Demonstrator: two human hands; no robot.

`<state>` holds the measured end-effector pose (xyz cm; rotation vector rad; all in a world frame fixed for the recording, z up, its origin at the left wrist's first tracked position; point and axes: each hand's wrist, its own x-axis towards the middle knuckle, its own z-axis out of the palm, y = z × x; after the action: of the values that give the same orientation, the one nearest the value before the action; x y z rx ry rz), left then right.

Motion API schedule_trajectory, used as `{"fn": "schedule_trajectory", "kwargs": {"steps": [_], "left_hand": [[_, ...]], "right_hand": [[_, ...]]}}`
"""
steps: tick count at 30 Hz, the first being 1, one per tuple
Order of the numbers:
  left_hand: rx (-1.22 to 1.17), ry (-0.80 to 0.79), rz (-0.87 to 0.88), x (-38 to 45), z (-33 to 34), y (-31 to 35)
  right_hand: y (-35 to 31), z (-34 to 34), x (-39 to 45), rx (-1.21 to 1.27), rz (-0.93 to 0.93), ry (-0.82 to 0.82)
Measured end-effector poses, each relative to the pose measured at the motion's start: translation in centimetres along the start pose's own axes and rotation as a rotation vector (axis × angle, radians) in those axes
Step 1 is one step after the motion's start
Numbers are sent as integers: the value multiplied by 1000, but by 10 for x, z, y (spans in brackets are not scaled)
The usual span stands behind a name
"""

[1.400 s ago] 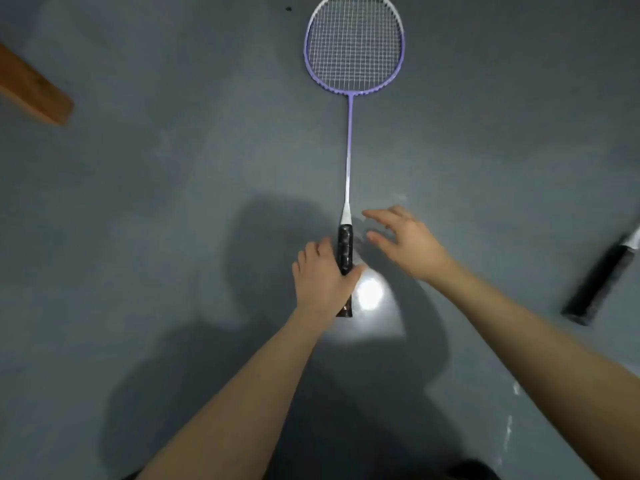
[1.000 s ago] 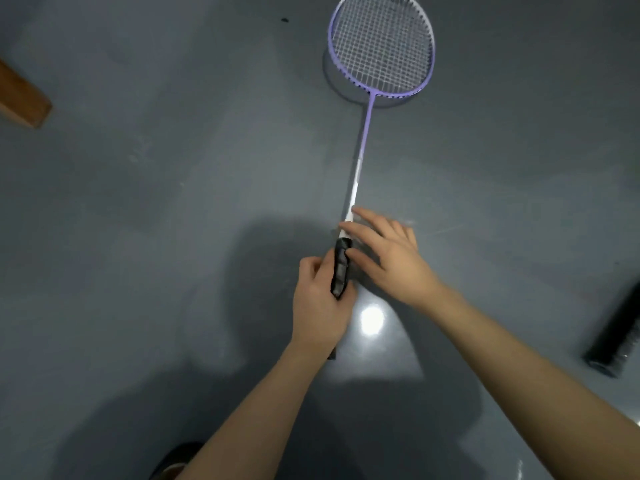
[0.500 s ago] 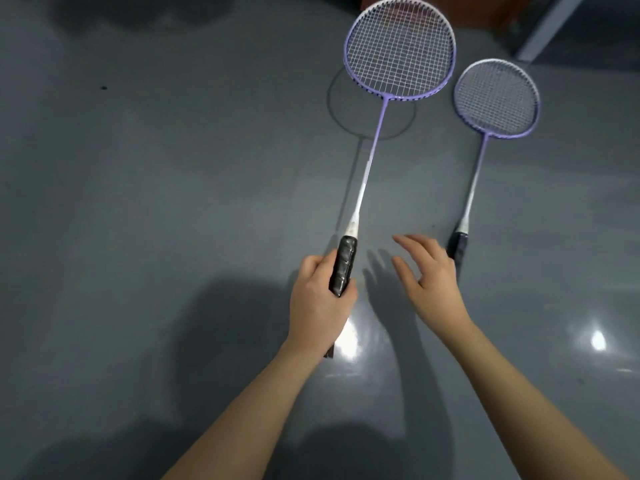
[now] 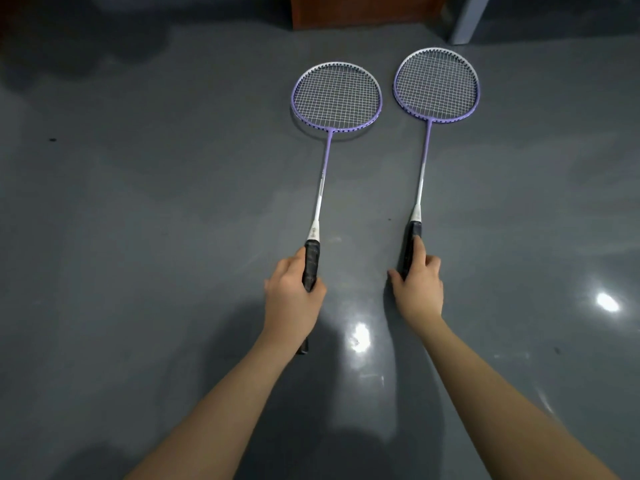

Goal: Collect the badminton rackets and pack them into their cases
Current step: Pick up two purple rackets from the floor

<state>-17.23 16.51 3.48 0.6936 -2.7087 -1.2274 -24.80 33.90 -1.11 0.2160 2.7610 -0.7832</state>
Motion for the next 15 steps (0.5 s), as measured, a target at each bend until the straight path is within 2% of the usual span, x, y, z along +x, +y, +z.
{"fn": "schedule_trajectory", "kwargs": {"steps": [4,7,10,15], "left_hand": [[55,-79,-33,4,-18,5],[118,-117,-65,12,-35,12],[69,-122,-54,17,-56,22],[-12,-104,-22,-7,-123,65]], "right_hand": [[-3,-16,-17,181,48,-50],[-12,-31,-32,282,51,-23],[-33,-46,-46,357,52,36],[-87,-101,-96,462,158,93]]}}
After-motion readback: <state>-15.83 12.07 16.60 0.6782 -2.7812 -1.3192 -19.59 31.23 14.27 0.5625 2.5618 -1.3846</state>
